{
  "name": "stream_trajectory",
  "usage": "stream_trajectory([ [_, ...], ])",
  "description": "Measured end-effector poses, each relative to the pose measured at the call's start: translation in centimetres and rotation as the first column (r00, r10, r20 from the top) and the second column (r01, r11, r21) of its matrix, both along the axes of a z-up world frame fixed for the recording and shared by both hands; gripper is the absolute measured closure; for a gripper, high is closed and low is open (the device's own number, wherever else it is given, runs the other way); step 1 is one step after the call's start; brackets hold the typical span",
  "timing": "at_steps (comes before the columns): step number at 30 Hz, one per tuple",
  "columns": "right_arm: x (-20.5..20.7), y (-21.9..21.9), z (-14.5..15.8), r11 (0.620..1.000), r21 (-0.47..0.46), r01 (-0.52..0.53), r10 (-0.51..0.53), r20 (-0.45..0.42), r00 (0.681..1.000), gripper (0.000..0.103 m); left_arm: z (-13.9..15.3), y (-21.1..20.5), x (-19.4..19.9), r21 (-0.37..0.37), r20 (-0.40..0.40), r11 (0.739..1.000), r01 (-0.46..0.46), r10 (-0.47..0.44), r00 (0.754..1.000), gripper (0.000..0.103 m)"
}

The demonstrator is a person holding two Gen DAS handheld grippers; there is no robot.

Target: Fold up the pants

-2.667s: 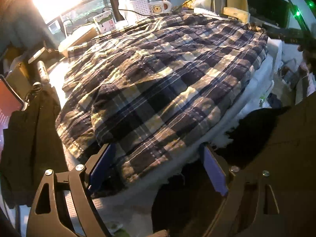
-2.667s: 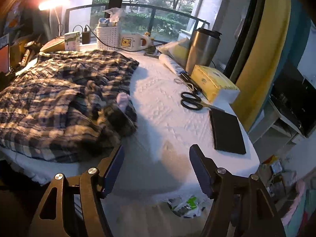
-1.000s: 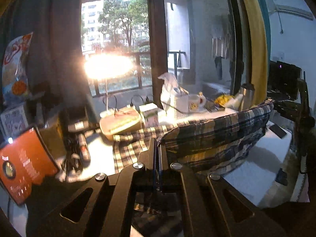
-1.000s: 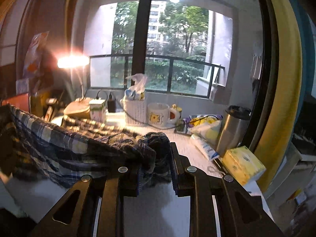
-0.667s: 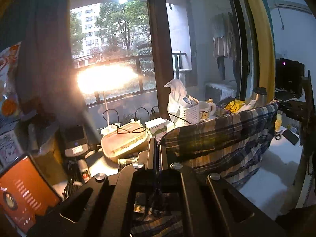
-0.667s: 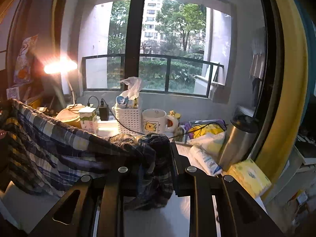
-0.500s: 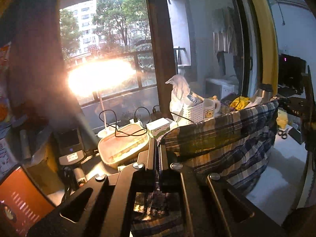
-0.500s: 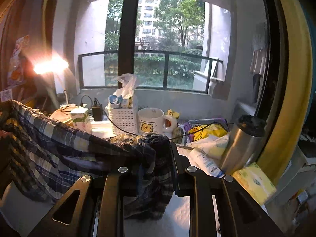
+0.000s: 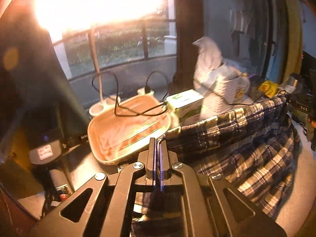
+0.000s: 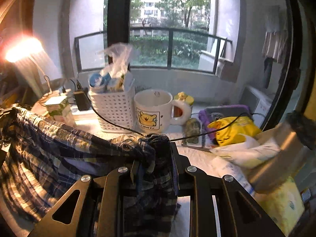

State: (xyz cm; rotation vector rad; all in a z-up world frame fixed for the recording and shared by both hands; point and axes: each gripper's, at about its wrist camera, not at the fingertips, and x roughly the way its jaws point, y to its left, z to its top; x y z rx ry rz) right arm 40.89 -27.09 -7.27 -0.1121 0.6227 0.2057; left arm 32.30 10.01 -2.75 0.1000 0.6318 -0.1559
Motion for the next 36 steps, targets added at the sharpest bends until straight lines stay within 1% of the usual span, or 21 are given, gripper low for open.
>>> stream_trajectory([
  [2, 1.3, 0.4, -0.9, 1.0, -0.007, -0.002, 0.002, -0.018, 1.0, 0.079, -0.8, 0.6, 1.0, 0.002, -0.029, 1.0, -0.029, 0.029, 0.999, 0.093],
  [3, 2.0, 0.7, -1.3, 1.0, -0.018, 0.002, -0.003, -0.025, 1.0, 0.079, -0.8, 0.8, 1.1, 0.009, -0.032, 0.999, -0.045, 0.046, 0.998, 0.073],
  [4, 2.5, 1.0, -1.7, 1.0, -0.026, 0.007, -0.007, -0.028, 1.0, 0.079, -0.7, 1.1, 1.0, 0.01, -0.027, 0.998, -0.059, 0.059, 0.998, 0.049],
  [5, 3.1, 1.2, -2.1, 0.999, -0.034, 0.009, -0.01, -0.035, 0.999, 0.072, -0.5, 1.6, 0.7, -0.001, -0.017, 0.998, -0.067, 0.067, 0.998, 0.035],
  [6, 3.5, 1.4, -2.4, 0.999, -0.045, 0.017, -0.019, -0.043, 0.999, 0.067, -0.3, 2.1, 0.1, -0.014, -0.007, 0.997, -0.077, 0.077, 0.997, 0.032],
  [7, 3.9, 1.5, -2.6, 0.998, -0.056, 0.025, -0.028, -0.045, 0.999, 0.046, -0.1, 2.5, -0.4, -0.02, -0.004, 0.996, -0.088, 0.088, 0.996, 0.03],
  [8, 4.1, 1.6, -2.8, 0.998, -0.063, 0.032, -0.034, -0.04, 0.999, 0.022, -0.1, 3.0, -0.8, -0.023, -0.009, 0.994, -0.103, 0.103, 0.995, 0.03],
  [9, 4.0, 1.5, -2.7, 0.998, -0.061, 0.036, -0.037, -0.028, 0.999, 0.019, -0.2, 3.5, -1.5, -0.029, -0.021, 0.993, -0.119, 0.118, 0.993, 0.029],
  [11, 3.5, 1.4, -2.5, 0.998, -0.061, 0.036, -0.037, -0.014, 0.999, 0.019, -0.8, 4.4, -2.1, -0.05, -0.059, 0.989, -0.137, 0.134, 0.989, 0.029],
  [14, 2.6, 0.9, -2.5, 0.997, -0.056, 0.05, -0.051, -0.021, 0.998, 0.019, -2.9, 5.3, -3.9, -0.1, -0.139, 0.984, -0.148, 0.134, 0.981, 0.029],
  [18, 0.0, -0.8, -3.5, 0.997, -0.024, 0.078, -0.079, -0.07, 0.994, 0.019, -6.6, 5.1, -6.3, -0.132, -0.243, 0.979, -0.152, 0.117, 0.963, 0.029],
  [23, -3.9, -2.6, -5.4, 0.993, 0.012, 0.115, -0.112, -0.151, 0.982, 0.019, -9.7, 4.7, -7.6, -0.156, -0.341, 0.971, -0.182, 0.12, 0.932, 0.029],
  [25, -5.0, -3.2, -6.1, 0.991, 0.062, 0.121, -0.107, -0.191, 0.976, 0.019, -9.7, 4.3, -8.0, -0.135, -0.326, 0.975, -0.175, 0.123, 0.937, 0.029],
  [26, -5.6, -3.6, -6.5, 0.986, 0.102, 0.128, -0.104, -0.211, 0.972, 0.019, -9.7, 4.0, -8.2, -0.124, -0.333, 0.976, -0.177, 0.127, 0.934, 0.029],
  [29, -6.9, -4.7, -7.5, 0.962, 0.224, 0.153, -0.092, -0.261, 0.961, 0.019, -9.8, 3.7, -8.3, -0.109, -0.326, 0.975, -0.192, 0.147, 0.934, 0.029],
  [31, -6.9, -4.7, -8.0, 0.949, 0.275, 0.157, -0.077, -0.28, 0.957, 0.019, -10.0, 3.1, -8.7, -0.071, -0.299, 0.981, -0.18, 0.151, 0.942, 0.029],
  [32, -6.7, -4.5, -8.6, 0.939, 0.313, 0.144, -0.052, -0.286, 0.957, 0.018, -10.3, 2.9, -8.8, -0.064, -0.287, 0.982, -0.176, 0.151, 0.946, 0.034],
  [33, -6.6, -4.2, -8.9, 0.935, 0.325, 0.142, -0.049, -0.278, 0.959, 0.018, -10.3, 2.7, -9.0, -0.052, -0.266, 0.983, -0.177, 0.157, 0.951, 0.04],
  [34, -6.6, -3.7, -8.9, 0.937, 0.32, 0.14, -0.056, -0.258, 0.964, 0.018, -10.3, 2.6, -9.1, -0.044, -0.258, 0.983, -0.18, 0.163, 0.952, 0.061],
  [35, -6.2, -3.2, -8.9, 0.94, 0.315, 0.133, -0.047, -0.266, 0.963, 0.019, -10.1, 2.8, -9.1, -0.062, -0.266, 0.982, -0.176, 0.154, 0.952, 0.086],
  [36, -5.9, -2.7, -8.8, 0.947, 0.296, 0.126, -0.045, -0.268, 0.962, 0.023, -9.9, 2.9, -9.2, -0.096, -0.284, 0.98, -0.175, 0.141, 0.948, 0.094],
])
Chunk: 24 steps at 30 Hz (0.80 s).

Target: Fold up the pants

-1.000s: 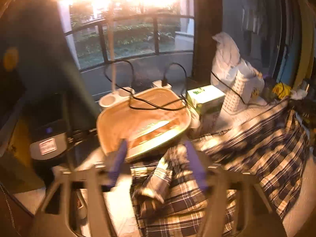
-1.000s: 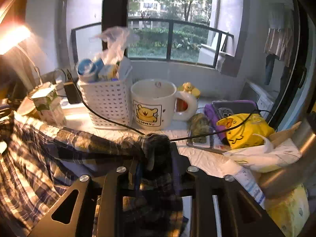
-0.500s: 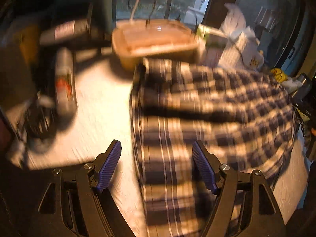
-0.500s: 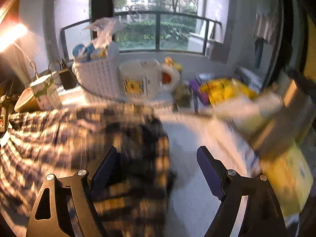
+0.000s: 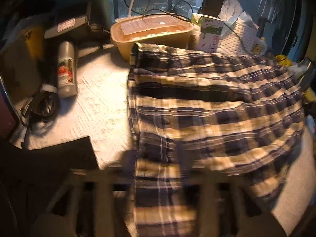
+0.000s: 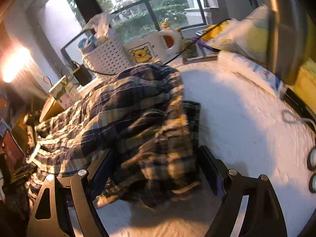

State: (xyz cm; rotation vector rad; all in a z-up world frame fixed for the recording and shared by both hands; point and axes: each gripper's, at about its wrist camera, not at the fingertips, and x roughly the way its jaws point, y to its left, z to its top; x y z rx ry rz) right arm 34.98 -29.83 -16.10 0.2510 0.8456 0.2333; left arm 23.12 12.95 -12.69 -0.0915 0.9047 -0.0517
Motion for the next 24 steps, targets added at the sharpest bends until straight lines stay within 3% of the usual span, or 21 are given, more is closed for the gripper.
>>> stream_trajectory([
  [1, 0.3, 0.4, 0.0, 1.0, -0.007, -0.016, 0.016, -0.005, 1.0, 0.06, 0.1, 0.1, -0.2, -0.03, -0.012, 1.0, -0.003, 0.002, 1.0, 0.097],
  [2, 0.5, 0.8, -0.1, 0.999, -0.009, -0.031, 0.031, -0.013, 0.999, 0.076, 0.2, 0.0, -0.3, -0.023, -0.011, 1.0, -0.009, 0.009, 1.0, 0.097],
  [4, 0.3, 1.6, -0.1, 0.998, -0.054, -0.045, 0.045, -0.004, 0.999, 0.076, 0.4, -0.3, -1.1, -0.008, -0.008, 1.0, -0.021, 0.021, 1.0, 0.099],
  [9, -2.7, 1.4, 2.5, 0.975, -0.212, -0.069, 0.083, 0.061, 0.995, 0.077, 1.9, -0.7, -4.5, -0.052, 0.0, 0.998, -0.034, 0.034, 0.999, 0.099],
  [13, -5.4, -0.8, 4.7, 0.965, -0.256, -0.061, 0.086, 0.089, 0.992, 0.077, 2.9, -2.0, -6.9, -0.09, -0.01, 0.996, 0.005, -0.006, 1.0, 0.099],
  [16, -7.4, -2.8, 5.7, 0.963, -0.264, -0.051, 0.079, 0.094, 0.992, 0.077, 2.2, -3.2, -8.2, -0.102, -0.059, 0.994, 0.043, -0.049, 0.997, 0.099],
  [19, -8.3, -3.8, 4.3, 0.956, -0.282, -0.079, 0.093, 0.036, 0.995, 0.077, 0.3, -3.6, -8.6, -0.112, -0.138, 0.993, 0.047, -0.062, 0.988, 0.092],
  [21, -8.5, -4.4, 2.7, 0.959, -0.271, -0.078, 0.077, -0.013, 0.997, 0.07, 0.0, -2.7, -8.6, -0.141, -0.17, 0.99, 0.018, -0.042, 0.985, 0.089],
  [23, -8.7, -4.8, 2.0, 0.956, -0.292, -0.043, 0.038, -0.023, 0.999, 0.038, 0.6, -2.0, -8.6, -0.122, -0.171, 0.992, -0.009, -0.013, 0.985, 0.077],
  [24, -9.0, -5.4, 2.1, 0.952, -0.307, -0.015, 0.014, -0.005, 1.0, 0.031, 1.1, -1.5, -8.5, -0.103, -0.161, 0.994, -0.026, 0.009, 0.987, 0.072],
])
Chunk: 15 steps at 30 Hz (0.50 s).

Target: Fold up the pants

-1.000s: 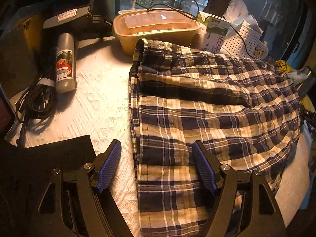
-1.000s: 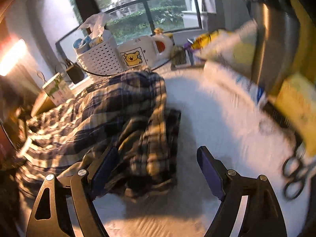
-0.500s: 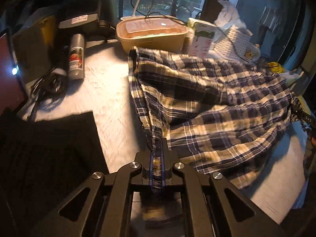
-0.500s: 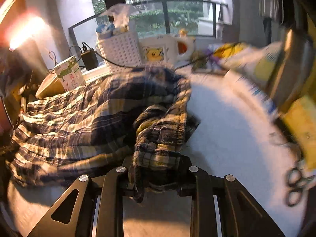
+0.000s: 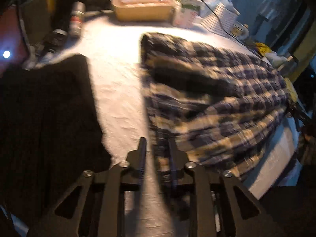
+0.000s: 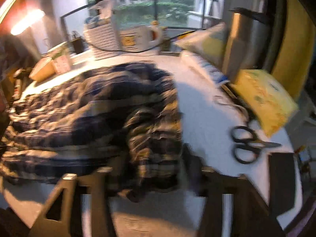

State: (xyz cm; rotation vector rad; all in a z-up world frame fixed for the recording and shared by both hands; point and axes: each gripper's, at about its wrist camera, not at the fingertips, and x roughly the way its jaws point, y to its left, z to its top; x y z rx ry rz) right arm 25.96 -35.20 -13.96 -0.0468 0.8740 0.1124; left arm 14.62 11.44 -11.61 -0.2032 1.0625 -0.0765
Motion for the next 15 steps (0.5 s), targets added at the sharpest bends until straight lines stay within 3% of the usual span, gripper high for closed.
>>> stream_trajectory([
  [2, -0.3, -0.9, 0.8, 1.0, 0.016, 0.014, -0.015, 0.031, 0.999, 0.029, 0.9, 0.9, 0.2, 0.02, 0.034, 0.999, -0.029, 0.028, 0.999, 0.058],
  [5, -0.3, -1.5, 2.3, 0.999, 0.016, 0.036, -0.037, 0.087, 0.995, 0.028, 2.9, 1.5, 1.7, 0.071, 0.114, 0.995, -0.066, 0.058, 0.992, 0.055],
  [8, 0.3, -1.3, 3.6, 0.999, 0.025, 0.048, -0.051, 0.142, 0.989, 0.028, 4.0, 1.0, 3.7, 0.071, 0.185, 0.997, -0.037, 0.023, 0.983, 0.054],
  [15, 2.1, -0.7, 5.6, 0.997, 0.037, 0.067, -0.074, 0.21, 0.975, 0.028, 2.8, 0.1, 10.2, 0.07, 0.172, 0.996, 0.063, -0.075, 0.982, 0.054],
])
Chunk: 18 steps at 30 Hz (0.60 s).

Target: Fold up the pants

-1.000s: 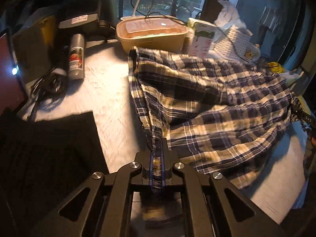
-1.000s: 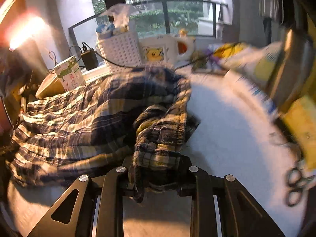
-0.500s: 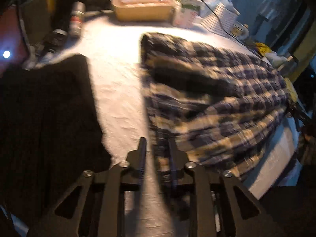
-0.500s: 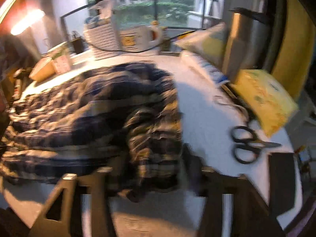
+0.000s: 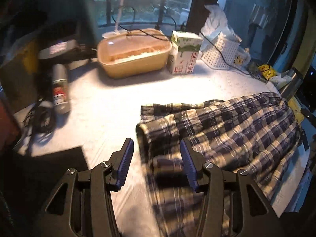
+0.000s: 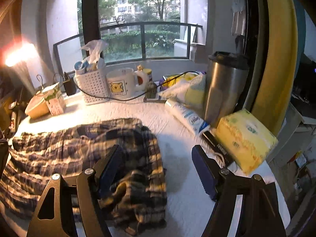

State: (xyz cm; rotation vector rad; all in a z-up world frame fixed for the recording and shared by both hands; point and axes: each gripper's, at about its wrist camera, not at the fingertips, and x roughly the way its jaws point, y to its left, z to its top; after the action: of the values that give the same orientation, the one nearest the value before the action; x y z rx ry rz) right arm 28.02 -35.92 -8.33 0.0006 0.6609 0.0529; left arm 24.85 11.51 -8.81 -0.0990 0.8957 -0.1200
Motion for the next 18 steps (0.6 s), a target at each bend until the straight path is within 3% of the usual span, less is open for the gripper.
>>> stream_trajectory([
  [6, 1.6, 0.4, -1.4, 1.0, -0.003, -0.011, 0.011, -0.043, 0.999, 0.028, -2.3, -0.4, 2.6, 0.02, -0.054, 0.999, 0.043, -0.041, 0.998, 0.056],
  [8, 2.2, 0.7, -2.0, 1.0, -0.003, -0.02, 0.02, -0.059, 0.998, 0.028, -1.9, -0.8, 2.5, 0.041, -0.019, 0.997, 0.059, -0.058, 0.998, 0.091],
  [9, 2.4, 0.8, -2.3, 1.0, -0.006, -0.024, 0.024, -0.062, 0.998, 0.028, -1.5, -1.1, 2.6, 0.055, -0.011, 0.996, 0.069, -0.069, 0.998, 0.094],
  [13, 3.5, 0.9, -2.7, 1.0, -0.009, -0.023, 0.023, -0.074, 0.997, 0.028, 0.7, -1.6, 3.3, 0.067, 0.081, 0.993, 0.097, -0.102, 0.992, 0.099],
  [18, 4.8, 1.1, -2.7, 1.0, -0.001, -0.021, 0.021, -0.075, 0.997, 0.028, 1.1, -1.2, 6.3, 0.079, 0.094, 0.992, 0.099, -0.106, 0.99, 0.101],
])
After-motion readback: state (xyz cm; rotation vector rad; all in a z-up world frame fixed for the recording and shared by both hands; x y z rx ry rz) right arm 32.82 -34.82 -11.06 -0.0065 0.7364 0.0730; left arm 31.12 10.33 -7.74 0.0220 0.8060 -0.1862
